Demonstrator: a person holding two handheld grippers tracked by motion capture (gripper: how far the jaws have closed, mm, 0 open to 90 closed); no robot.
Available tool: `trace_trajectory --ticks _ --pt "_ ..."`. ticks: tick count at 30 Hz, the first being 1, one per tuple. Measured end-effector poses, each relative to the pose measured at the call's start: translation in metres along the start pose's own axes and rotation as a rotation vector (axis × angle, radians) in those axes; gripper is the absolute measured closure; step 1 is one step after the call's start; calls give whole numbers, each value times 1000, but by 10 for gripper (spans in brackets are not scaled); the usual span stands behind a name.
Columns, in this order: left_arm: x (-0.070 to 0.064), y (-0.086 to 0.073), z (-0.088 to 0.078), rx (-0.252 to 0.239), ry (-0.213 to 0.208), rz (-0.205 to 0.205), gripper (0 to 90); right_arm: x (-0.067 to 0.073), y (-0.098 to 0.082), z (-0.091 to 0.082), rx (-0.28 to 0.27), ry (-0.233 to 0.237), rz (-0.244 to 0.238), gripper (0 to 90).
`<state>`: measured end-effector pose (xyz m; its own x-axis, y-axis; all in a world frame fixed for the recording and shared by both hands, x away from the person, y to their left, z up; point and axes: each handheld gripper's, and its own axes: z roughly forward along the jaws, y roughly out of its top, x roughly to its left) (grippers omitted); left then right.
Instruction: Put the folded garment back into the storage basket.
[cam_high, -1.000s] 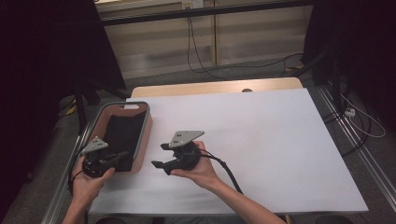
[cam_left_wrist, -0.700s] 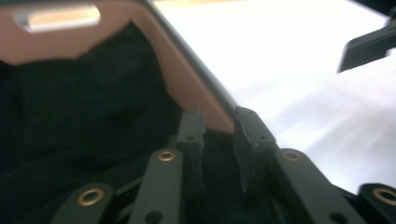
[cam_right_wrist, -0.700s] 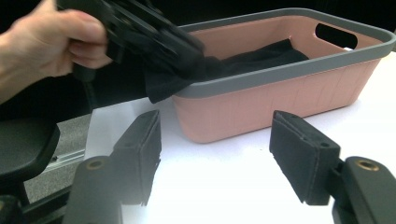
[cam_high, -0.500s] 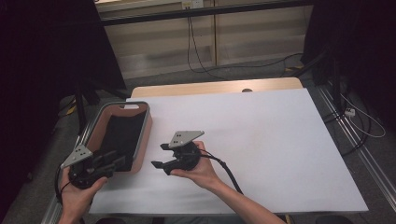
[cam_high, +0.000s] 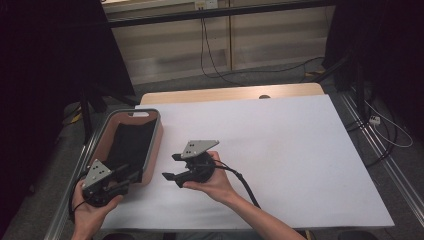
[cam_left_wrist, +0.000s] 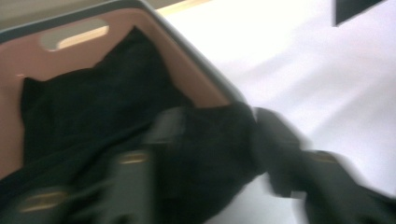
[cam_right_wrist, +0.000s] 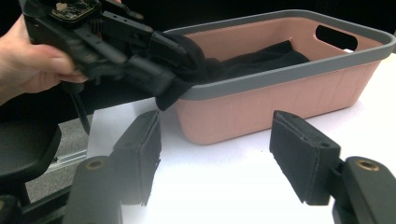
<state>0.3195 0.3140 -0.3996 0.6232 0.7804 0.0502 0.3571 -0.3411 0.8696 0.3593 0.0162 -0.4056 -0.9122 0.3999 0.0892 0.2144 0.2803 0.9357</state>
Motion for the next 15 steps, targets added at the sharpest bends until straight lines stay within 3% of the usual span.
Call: trace_trajectory --ticks 1,3,4,5,9,15 --pt "1 0 0 -6 -37 -11 706 0 0 0 1 -2 0 343" --pt "0 2 0 -2 -45 -18 827 -1 0 -1 1 -3 -1 343" --pt "0 3 -1 -8 -49 -29 827 -1 0 -1 1 -3 -1 343" --pt "2 4 -1 -3 -49 -43 886 -1 0 -1 -1 -3 0 343" --pt "5 8 1 12 -69 -73 898 -1 0 -2 -1 -5 0 343" --pt "16 14 12 23 -51 -117 900 -2 -1 -1 -2 -4 5 342"
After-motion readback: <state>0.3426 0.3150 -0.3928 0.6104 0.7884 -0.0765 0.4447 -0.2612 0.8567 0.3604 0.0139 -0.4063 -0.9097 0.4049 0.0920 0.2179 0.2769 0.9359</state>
